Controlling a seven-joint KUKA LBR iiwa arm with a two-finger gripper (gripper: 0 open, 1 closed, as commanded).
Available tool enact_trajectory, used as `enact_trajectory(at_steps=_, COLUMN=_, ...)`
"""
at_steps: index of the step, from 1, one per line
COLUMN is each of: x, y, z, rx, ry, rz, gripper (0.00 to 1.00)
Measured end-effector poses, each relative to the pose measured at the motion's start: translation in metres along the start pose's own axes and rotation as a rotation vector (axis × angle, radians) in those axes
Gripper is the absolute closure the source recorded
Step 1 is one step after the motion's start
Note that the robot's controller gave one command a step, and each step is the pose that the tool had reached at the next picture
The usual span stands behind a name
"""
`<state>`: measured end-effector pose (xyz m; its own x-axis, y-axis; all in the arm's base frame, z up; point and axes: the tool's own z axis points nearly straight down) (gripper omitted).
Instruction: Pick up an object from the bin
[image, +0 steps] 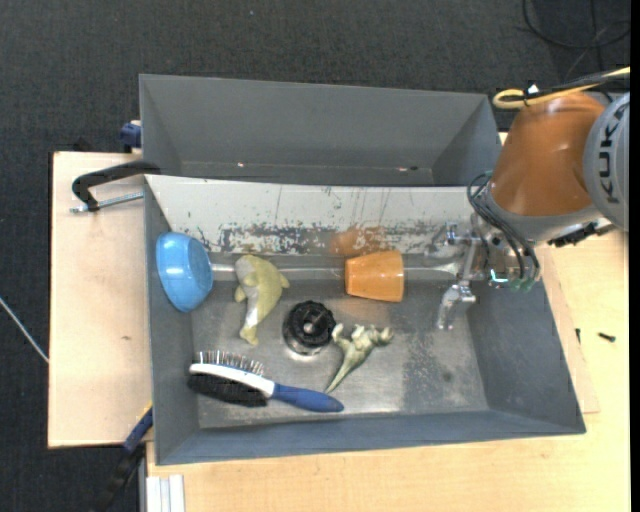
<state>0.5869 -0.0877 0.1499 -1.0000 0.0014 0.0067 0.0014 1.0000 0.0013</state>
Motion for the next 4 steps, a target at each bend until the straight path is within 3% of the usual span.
enact_trajectory(at_steps=1, x=-0.012, y=0.061, z=0.033, rx=0.005, ry=-0.026, rz=-0.157, gripper=0.0)
enact_trajectory(at_steps=2, x=-0.014, y=0.062, z=0.034, rx=0.009, ry=-0.029, rz=-0.163, gripper=0.0)
enact_trajectory(at_steps=3, x=-0.02, y=0.064, z=0.039, rx=0.01, ry=-0.034, rz=-0.071, gripper=0.0)
enact_trajectory(at_steps=4, x=-0.018, y=0.059, z=0.044, rx=0.014, ry=-0.03, rz=-0.061, gripper=0.0)
